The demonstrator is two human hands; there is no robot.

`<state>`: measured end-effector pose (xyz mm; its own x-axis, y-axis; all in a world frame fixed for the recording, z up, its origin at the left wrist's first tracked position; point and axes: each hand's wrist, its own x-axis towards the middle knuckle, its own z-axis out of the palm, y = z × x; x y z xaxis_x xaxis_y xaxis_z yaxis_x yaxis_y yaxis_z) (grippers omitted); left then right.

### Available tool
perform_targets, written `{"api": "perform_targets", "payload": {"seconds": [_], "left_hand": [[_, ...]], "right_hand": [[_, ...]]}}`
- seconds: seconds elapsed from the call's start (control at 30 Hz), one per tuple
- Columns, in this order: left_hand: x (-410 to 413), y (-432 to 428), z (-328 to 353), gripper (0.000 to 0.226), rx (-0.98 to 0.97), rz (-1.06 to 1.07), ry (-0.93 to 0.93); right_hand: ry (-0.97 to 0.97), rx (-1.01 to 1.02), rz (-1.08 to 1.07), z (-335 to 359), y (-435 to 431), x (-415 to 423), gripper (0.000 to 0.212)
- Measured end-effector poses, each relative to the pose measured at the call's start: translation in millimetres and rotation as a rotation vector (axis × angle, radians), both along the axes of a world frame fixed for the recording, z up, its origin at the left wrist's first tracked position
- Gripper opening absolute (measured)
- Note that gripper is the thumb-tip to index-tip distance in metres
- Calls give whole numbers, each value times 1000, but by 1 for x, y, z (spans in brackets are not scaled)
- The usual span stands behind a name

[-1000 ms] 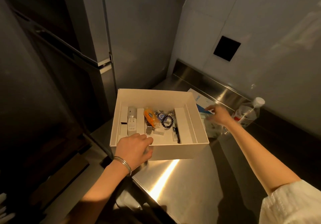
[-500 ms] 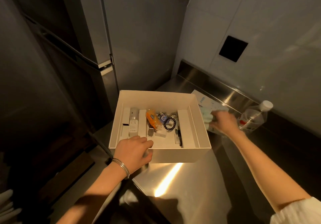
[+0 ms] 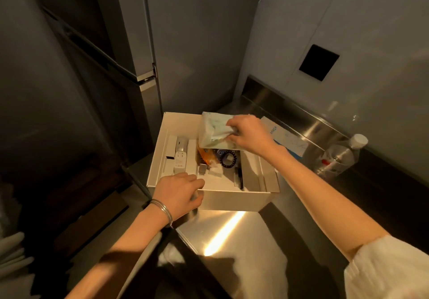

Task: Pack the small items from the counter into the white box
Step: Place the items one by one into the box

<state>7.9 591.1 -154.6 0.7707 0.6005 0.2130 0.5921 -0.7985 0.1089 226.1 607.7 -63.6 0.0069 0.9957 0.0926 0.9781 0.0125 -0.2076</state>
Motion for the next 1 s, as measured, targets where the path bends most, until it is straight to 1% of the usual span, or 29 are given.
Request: {"api": "perform_targets", "payload": {"seconds": [0.1,0.2,0.23,0.27,0.37,0.4,0.47,0.5,0.57,0.63,0.67,0.7,0.73,0.8,0.87,0.9,0.93,1.0], "left_hand": [[0,-1,3,24,10,4,-4],[0,-3,6,24,17,24,4],[-1,-3,5,23,18,26,6],[-1,-3,4,20,22,21,2],[-2,-3,3,14,24,13,10],[-2,-3,3,15,23,17,19],[-1,-2,3,15,13,20,24],[-1,-2,3,14,11,23,30],[-1,-2,4,18,10,34,53],[-1,-2,3,19,8,30,54],[-1,-1,2,17,4,22,50],[-1,-1,3,15,-6,16,49],[-1,-1,3,16,-12,14,46],[0,0,3,19,-20,20,44],[0,2,4,20,-22,17,48],[0,4,3,21,-21,11,52],[0,4,3,21,-25,9,61],[1,5,2,21,-18,16,79]], "right_hand": [[-58,-70,80,-34,27,-26,25],[-44,-93,139,-63,42,-39,17],[-12,-107,144,-69,46,-39,18],[33,-127,140,-72,48,-37,24],[220,-189,173,-64,48,-26,47],[300,-184,196,-57,45,-20,50],[426,-107,203,-43,38,-3,50],[460,-41,187,-37,34,8,46],[468,129,96,-33,31,39,33],[395,268,-116,-38,34,76,26],[343,262,-254,-43,37,96,27],[287,200,-386,-51,39,119,31],[229,92,-504,-59,41,143,35],[130,-152,-627,-76,41,181,42],[34,-404,-602,-91,39,201,48],[-1,-502,-564,-98,38,204,55],[-23,-563,-528,-106,37,205,64],[-88,-604,-504,-121,38,206,90]]}}
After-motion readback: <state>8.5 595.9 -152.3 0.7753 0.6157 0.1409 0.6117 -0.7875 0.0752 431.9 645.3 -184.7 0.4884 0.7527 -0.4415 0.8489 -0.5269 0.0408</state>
